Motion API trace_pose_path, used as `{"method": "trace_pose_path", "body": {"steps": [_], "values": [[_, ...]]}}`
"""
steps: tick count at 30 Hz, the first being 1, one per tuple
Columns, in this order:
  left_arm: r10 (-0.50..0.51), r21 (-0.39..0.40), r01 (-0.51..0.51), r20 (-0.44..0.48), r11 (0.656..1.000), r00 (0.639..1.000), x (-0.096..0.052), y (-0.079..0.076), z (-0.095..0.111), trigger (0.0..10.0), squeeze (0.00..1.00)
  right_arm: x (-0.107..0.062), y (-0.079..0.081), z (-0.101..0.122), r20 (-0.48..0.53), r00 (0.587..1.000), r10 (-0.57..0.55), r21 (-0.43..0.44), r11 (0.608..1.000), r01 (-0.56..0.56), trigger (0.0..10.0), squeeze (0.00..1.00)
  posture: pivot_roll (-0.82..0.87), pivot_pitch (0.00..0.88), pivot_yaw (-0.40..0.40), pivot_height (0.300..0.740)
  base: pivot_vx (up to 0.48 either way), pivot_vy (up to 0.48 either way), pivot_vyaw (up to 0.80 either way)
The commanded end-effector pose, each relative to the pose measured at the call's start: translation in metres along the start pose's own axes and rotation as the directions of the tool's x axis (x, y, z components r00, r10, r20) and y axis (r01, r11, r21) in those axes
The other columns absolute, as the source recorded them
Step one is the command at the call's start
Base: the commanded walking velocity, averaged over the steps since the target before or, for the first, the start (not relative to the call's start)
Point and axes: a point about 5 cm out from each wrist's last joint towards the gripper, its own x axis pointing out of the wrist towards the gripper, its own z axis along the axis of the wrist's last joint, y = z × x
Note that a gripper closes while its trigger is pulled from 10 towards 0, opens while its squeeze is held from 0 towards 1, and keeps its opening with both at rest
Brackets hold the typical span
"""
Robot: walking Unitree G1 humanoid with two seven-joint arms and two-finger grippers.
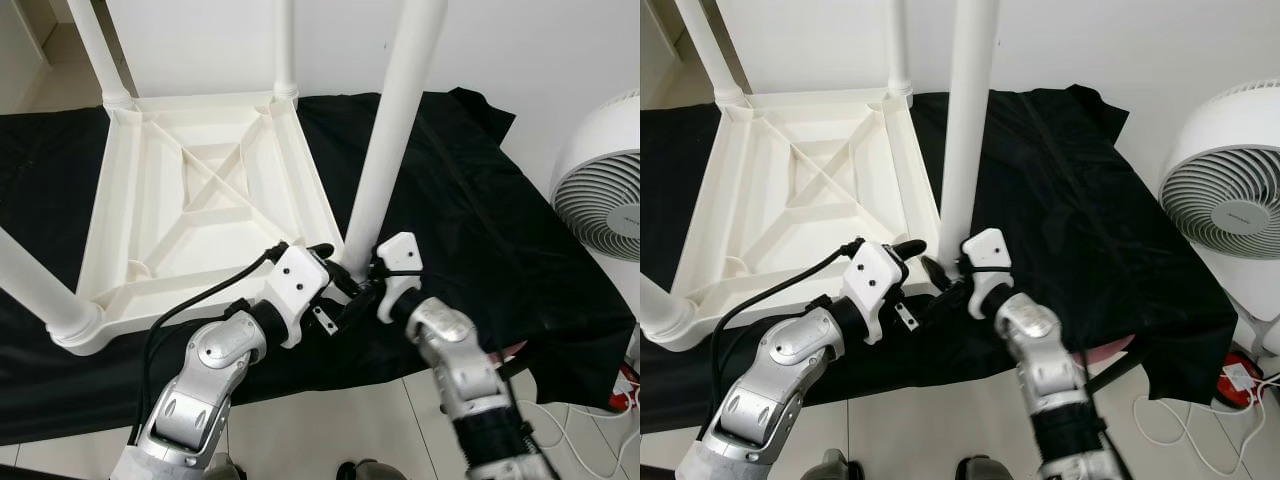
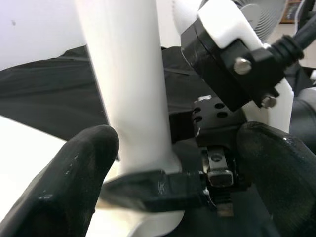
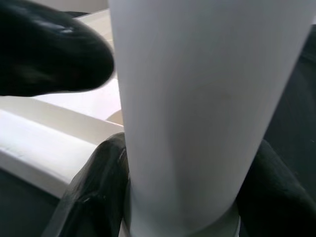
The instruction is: Building children table
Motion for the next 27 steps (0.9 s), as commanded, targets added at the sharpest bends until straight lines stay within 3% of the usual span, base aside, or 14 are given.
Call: {"method": "trace_pose_path", "body": {"steps": [1, 3, 8, 14, 16, 17, 24, 25, 27], "values": [[0.027, -0.006, -0.027, -0.014, 1.0, 1.0, 0.001, 0.0, -0.003, 10.0, 0.0, 0.001, -0.002, -0.001, -0.035, 0.992, -0.12, 0.011, 0.993, 0.12, 10.0, 0.0, -0.05, 0.069, -0.003, 0.74, 0.0, 0.0, 0.0], [0.027, -0.006, -0.027, -0.014, 1.0, 1.0, 0.001, 0.0, -0.003, 10.0, 0.0, 0.001, -0.002, -0.001, -0.035, 0.992, -0.12, 0.011, 0.993, 0.12, 10.0, 0.0, -0.05, 0.069, -0.003, 0.74, 0.0, 0.0, 0.0], [0.028, -0.006, -0.028, -0.019, 1.0, 0.999, -0.001, -0.002, -0.005, 10.0, 0.0, -0.005, -0.015, -0.003, -0.068, 0.926, -0.371, 0.0, 0.928, 0.372, 10.0, 0.0, -0.05, 0.063, -0.011, 0.74, 0.0, 0.0, 0.0], [0.03, -0.007, -0.03, -0.021, 1.0, 0.999, -0.002, -0.002, -0.006, 10.0, 0.0, -0.008, -0.012, -0.002, -0.083, 0.911, -0.403, -0.006, 0.915, 0.404, 10.0, 0.0, -0.05, 0.061, -0.011, 0.74, 0.0, 0.0, 0.0], [0.033, -0.006, -0.033, -0.023, 0.999, 0.999, -0.002, -0.001, -0.006, 10.0, 0.0, -0.009, -0.012, 0.001, -0.082, 0.908, -0.411, -0.005, 0.911, 0.412, 10.0, 0.04, -0.05, 0.058, -0.014, 0.74, 0.0, 0.0, 0.0], [0.034, -0.006, -0.034, -0.024, 0.999, 0.999, -0.003, -0.001, -0.007, 10.0, 0.0, -0.009, -0.013, 0.002, -0.074, 0.908, -0.412, 0.01, 0.91, 0.414, 10.0, 1.0, -0.05, 0.057, -0.014, 0.74, 0.0, 0.0, 0.0], [0.041, -0.005, -0.041, -0.026, 0.999, 0.999, -0.003, -0.001, -0.007, 10.0, 0.0, -0.007, -0.023, 0.009, -0.034, 0.939, -0.342, 0.077, 0.936, 0.343, 10.0, 1.0, -0.05, 0.057, -0.014, 0.74, 0.0, 0.0, 0.0], [0.043, -0.007, -0.043, -0.028, 0.999, 0.999, -0.003, -0.001, -0.007, 10.0, 0.0, -0.007, -0.03, 0.009, -0.04, 0.966, -0.257, 0.056, 0.964, 0.259, 10.0, 0.0, -0.04, 0.064, -0.018, 0.74, 0.0, 0.0, 0.0], [0.044, -0.007, -0.045, -0.029, 0.999, 0.999, -0.004, -0.001, -0.007, 10.0, 0.0, -0.007, -0.032, 0.009, -0.044, 0.975, -0.219, 0.043, 0.974, 0.221, 10.0, 0.0, -0.04, 0.064, -0.018, 0.74, 0.0, 0.0, 0.0]]}}
